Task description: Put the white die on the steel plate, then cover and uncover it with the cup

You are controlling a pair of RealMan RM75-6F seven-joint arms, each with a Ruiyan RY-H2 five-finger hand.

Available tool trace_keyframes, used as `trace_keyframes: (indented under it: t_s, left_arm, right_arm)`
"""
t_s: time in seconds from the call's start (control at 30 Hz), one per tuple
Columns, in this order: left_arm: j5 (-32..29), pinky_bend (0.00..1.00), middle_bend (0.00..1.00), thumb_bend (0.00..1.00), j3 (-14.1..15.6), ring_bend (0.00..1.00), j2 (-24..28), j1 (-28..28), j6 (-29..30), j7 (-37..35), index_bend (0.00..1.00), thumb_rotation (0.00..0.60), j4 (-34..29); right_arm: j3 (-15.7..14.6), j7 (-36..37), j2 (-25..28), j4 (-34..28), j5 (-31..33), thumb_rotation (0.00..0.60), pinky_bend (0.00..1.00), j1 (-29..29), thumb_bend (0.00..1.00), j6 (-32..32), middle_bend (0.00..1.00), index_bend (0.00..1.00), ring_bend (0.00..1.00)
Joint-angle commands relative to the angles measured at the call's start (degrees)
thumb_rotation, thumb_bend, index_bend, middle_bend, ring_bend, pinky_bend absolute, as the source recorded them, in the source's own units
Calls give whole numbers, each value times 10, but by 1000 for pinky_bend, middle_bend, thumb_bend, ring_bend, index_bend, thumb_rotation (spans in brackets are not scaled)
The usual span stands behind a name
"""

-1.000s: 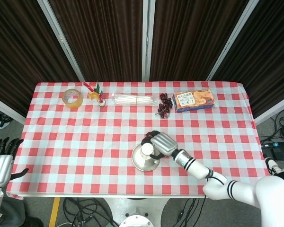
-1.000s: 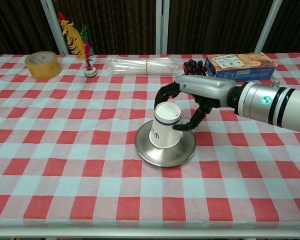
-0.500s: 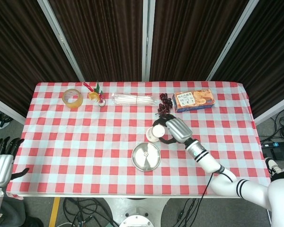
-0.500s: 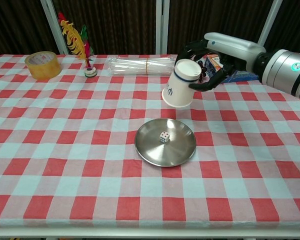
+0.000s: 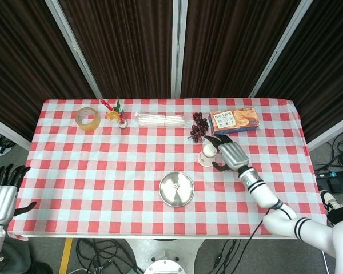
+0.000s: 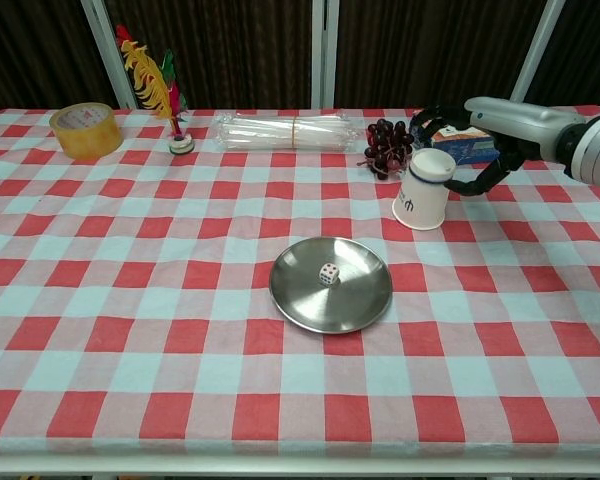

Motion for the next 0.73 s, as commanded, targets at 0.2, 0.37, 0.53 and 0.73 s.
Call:
trace_keyframes:
  t_s: [0.2,0.37,0.53,0.73]
  left_arm:
    - [9,41,129,0,1,21,-6,5,15,-6,142,600,8]
    - [13,40,129,0,0,22,-13,8,26,1,143,600,12]
    - [11,40,129,0,-4,21,-25,5,26,19,142,600,13]
    - [9,38,129,0,-8,22,-34,-2,20,31,143,600,12]
  right_arm:
    - [-12,-15,138,-139,-30,600,56,-109,275,161,129,3,0]
    - [-57,-51,213,-200,-68,600,57,-204,281,276,159,43,1]
    - [-94,-44,229,-216,-98,600,58,-286,280,366,153,48,1]
    - [-106,-36,223,-217,-123,600,57,-336,282,418,147,48,1]
